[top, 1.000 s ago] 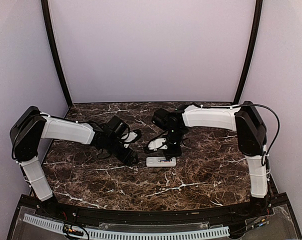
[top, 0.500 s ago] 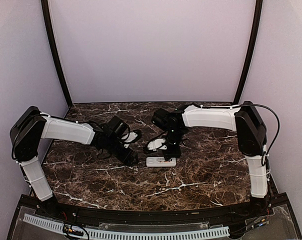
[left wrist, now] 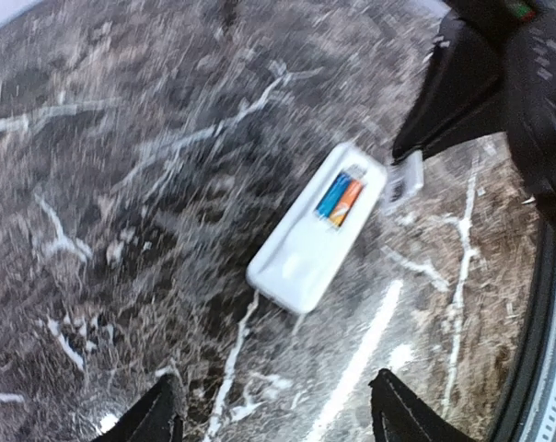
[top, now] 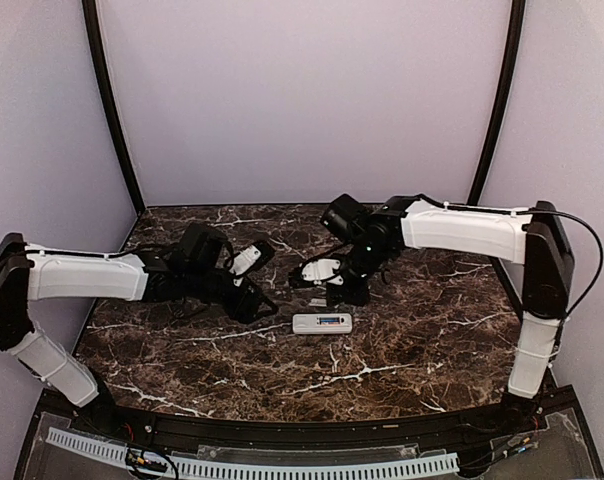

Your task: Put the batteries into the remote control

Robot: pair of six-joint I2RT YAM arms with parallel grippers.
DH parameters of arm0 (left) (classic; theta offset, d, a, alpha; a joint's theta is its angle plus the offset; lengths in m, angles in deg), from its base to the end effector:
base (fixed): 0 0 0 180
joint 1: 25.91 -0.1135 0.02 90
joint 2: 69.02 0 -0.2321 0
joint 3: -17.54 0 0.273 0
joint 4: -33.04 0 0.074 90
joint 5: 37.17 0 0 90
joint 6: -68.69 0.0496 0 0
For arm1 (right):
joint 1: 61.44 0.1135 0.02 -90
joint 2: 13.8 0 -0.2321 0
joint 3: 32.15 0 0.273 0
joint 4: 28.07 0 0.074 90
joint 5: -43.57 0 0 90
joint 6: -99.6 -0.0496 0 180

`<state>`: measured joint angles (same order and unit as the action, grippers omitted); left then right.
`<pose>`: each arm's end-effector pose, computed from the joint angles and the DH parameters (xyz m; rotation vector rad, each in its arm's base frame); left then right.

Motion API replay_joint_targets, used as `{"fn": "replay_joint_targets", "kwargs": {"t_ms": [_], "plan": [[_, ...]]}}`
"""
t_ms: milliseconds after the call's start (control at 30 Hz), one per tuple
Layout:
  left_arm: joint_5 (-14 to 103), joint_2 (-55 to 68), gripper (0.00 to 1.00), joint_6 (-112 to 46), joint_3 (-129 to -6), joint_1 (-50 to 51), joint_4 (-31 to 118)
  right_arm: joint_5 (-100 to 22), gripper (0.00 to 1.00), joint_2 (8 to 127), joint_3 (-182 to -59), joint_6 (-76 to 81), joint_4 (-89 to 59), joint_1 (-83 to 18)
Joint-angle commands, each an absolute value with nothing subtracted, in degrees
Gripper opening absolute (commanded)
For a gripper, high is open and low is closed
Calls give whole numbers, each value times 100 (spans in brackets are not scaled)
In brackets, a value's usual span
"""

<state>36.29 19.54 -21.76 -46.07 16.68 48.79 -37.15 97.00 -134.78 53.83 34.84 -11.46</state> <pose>0.2509 -0.2499 0.1511 0.9892 2.1325 -0.7120 0.2591 0.3211 0.1754 -2.0841 1.8845 0.2512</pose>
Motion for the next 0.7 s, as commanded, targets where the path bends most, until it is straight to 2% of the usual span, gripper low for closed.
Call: {"fn": "replay_joint_targets", "kwargs": {"t_ms": [0, 133, 300, 367, 433, 500, 567, 667], "plan": [[2861, 792, 68, -1499, -4172, 1888, 3637, -3112, 0, 8502, -13003, 5067, 2130, -1115], [2919, 419, 68, -951, -4400, 2226, 3724, -3260, 0, 7947, -12617, 4993, 1508, -894], [3224, 569, 68, -494, -5170, 2511, 4478, -3442, 0, 7720, -12544, 5023, 1365, -594], [3386, 663, 66, -397, -5352, 2571, 4610, -3521, 0, 7673, -12530, 5053, 1330, -496], [3483, 717, 56, -347, -5461, 2606, 4724, -3519, 0, 7624, -12512, 5085, 1291, -419], [3498, 734, 37, -282, -5507, 2620, 4762, -3555, 0, 7567, -12480, 5090, 1260, -377], [3476, 736, 28, -235, -5512, 2618, 4820, -3577, 0, 7517, -12460, 5091, 1217, -361], [3424, 721, 28, -163, -5513, 2624, 4961, -3565, 0, 7456, -12432, 5091, 1188, -352]]}}
